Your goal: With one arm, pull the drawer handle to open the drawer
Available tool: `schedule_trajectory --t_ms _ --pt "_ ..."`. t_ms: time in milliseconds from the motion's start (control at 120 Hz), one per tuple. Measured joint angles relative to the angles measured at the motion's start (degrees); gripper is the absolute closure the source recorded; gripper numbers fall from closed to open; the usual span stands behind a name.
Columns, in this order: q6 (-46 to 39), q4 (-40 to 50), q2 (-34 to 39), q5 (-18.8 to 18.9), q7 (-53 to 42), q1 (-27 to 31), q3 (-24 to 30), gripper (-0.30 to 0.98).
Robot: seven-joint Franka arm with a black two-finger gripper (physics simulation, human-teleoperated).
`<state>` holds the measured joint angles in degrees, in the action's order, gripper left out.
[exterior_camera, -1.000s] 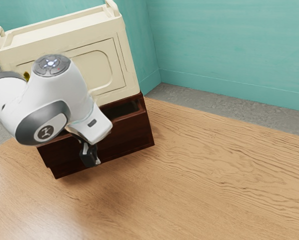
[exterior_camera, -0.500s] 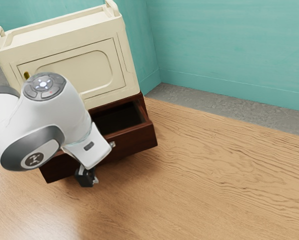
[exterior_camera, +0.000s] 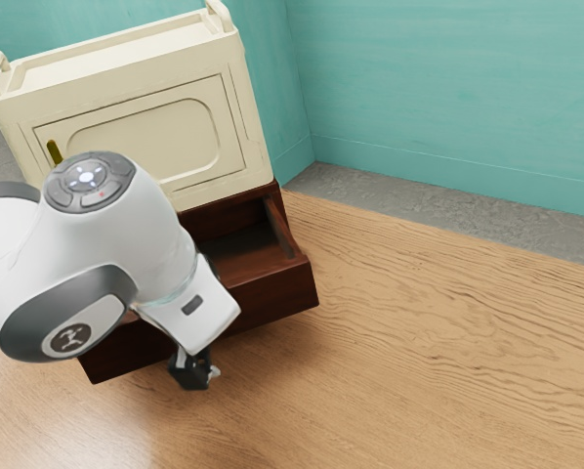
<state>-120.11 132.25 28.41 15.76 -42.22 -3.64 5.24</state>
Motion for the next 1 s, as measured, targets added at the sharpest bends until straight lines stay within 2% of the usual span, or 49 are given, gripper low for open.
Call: schedule_trajectory --t_ms 92,242,383,592,733,1000 --pt "0.10 -0.72 1.82 -1.23 0.33 1.84 2.51 0.11" --pt "1.75 -6.87 0.77 -2.00 0.79 1.95 3.08 0.06" --pt "6.99 -18.35 -5.96 -2.47 0.77 2.32 2.29 0.03" --pt "18.50 -36.47 -18.79 -5.12 -0.40 2.75 -3.96 0.01" --pt "23.36 -38.30 -21.05 -5.58 0.19 3.18 -7.48 0.01" --pt "26.84 -38.46 -23.08 -6.99 -0.11 2.84 -7.90 0.00"
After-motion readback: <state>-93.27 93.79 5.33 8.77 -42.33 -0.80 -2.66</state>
